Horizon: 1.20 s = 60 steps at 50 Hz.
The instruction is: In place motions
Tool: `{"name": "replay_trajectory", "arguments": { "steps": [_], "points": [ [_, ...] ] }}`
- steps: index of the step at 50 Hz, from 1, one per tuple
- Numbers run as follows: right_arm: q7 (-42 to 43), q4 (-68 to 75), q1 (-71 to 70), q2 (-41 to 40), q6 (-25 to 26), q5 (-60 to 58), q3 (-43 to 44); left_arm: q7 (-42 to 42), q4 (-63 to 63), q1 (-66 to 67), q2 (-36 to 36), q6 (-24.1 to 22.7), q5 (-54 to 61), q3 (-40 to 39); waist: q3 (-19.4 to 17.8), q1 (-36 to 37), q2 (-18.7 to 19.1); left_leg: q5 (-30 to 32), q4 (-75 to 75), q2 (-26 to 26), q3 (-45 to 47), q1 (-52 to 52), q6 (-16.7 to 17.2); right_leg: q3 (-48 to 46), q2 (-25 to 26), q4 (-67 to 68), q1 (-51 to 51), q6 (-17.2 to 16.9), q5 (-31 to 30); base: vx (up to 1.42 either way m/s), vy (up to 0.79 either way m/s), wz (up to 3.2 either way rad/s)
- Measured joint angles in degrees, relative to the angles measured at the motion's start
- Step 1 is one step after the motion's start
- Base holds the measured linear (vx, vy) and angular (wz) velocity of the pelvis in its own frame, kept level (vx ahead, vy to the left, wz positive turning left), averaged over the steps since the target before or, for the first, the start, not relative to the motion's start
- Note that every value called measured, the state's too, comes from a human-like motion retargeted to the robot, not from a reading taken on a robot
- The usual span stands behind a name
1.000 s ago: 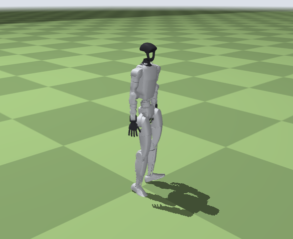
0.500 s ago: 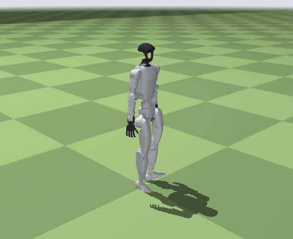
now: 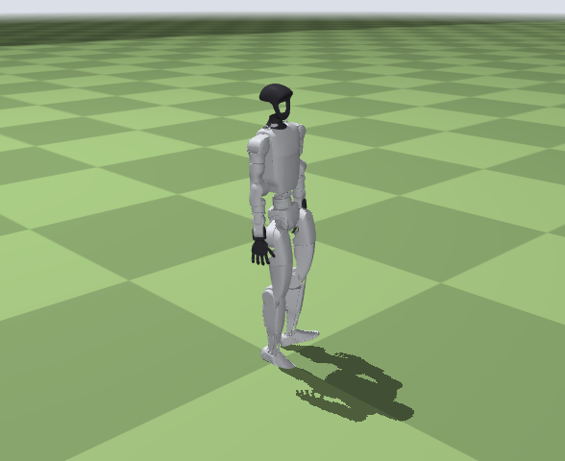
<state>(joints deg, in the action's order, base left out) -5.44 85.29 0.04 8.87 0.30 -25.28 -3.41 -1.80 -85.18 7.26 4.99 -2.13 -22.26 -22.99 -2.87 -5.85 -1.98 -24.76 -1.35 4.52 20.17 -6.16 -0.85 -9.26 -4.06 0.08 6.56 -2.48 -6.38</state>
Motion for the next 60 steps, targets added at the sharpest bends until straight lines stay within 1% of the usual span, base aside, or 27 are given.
{"name": "replay_trajectory", "arguments": {
  "steps": [10, 28, 45, 60],
  "points": [
    [-1.4, 1.8, -0.2, 0.9, 1.4, -1.6, 0.9, -0.2, -0.3, 0.3, -0.8, -0.3, -0.1, 0.1, 0.4, 0.0, 0.2, -0.1, -0.3, -0.1, -0.3, 0.2, 0.2, -0.1, 0.1, -0.1, 0.1, 0.1, 0.2, 0.00, 0.00, 0.00],
    [-2.0, 2.6, -0.1, 1.5, 1.7, -0.8, 2.6, -0.6, -0.8, 1.0, -1.4, 0.0, -1.4, 0.8, 0.0, 0.3, -0.1, -0.1, -0.1, 0.2, -0.6, 0.4, -0.2, -0.6, -0.1, -0.3, 0.2, -0.2, 0.2, 0.00, 0.00, 0.00],
    [-3.7, 0.4, -0.5, 0.5, 1.1, -3.6, 0.3, -0.4, -0.6, 0.6, -0.9, 0.0, -0.7, 0.3, -0.3, 0.8, -0.7, -0.1, 0.3, 1.2, -0.4, 0.4, -1.4, -0.3, -0.9, 0.0, -0.3, -1.0, -0.3, 0.00, 0.02, -0.01],
    [-3.5, -0.4, 0.0, 0.9, 0.6, -2.7, 0.9, -0.4, -0.5, 0.4, -0.5, 0.0, -0.5, -0.5, -1.0, 0.4, -1.9, 0.2, 1.4, 2.2, 0.0, 0.8, -2.8, 0.7, -1.9, 1.3, -2.3, -2.2, -0.4, 0.00, 0.03, -0.04]
  ]
}}
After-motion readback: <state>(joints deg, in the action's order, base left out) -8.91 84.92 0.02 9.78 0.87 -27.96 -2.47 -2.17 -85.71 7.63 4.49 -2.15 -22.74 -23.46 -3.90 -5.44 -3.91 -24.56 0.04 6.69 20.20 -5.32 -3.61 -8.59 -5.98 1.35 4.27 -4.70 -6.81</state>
